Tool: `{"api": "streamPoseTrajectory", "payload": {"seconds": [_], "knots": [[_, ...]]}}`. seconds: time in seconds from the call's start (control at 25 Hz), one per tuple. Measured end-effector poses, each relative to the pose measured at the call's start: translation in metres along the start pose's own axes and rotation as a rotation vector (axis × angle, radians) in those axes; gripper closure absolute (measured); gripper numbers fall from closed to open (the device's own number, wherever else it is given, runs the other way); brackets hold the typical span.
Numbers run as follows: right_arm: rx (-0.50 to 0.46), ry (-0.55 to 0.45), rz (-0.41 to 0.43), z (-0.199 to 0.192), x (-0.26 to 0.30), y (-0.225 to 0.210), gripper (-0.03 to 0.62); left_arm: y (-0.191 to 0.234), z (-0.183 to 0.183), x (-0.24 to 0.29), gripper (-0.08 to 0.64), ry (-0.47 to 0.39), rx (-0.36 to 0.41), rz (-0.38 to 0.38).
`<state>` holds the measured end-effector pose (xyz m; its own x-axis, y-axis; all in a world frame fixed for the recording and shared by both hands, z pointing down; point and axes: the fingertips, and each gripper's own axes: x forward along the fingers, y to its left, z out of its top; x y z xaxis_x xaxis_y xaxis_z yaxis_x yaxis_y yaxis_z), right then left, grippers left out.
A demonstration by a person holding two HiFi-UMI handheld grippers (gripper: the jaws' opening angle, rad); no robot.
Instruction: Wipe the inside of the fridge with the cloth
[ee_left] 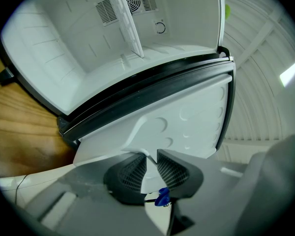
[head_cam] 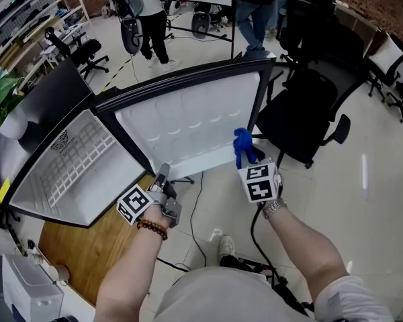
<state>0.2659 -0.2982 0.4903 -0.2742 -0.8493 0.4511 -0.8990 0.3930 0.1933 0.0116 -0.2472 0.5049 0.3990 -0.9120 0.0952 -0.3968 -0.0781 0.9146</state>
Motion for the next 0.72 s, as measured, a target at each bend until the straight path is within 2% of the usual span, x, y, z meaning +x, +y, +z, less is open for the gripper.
{"api": "streamPoseTrajectory", "payload": {"seconds": [0.44,0.72], "knots": [[0.011,-0.006,-0.002,-0.002,-0.011,-0.007,0.543,0.005,-0.010,-0.007,0.488,0.011,0.005,0.009],[0.007,-0.013,0.007,-0.003,-0.024,0.002,0.543,0.026,-0.027,-0.013,0.480,0.043,0.024,0.057]]}}
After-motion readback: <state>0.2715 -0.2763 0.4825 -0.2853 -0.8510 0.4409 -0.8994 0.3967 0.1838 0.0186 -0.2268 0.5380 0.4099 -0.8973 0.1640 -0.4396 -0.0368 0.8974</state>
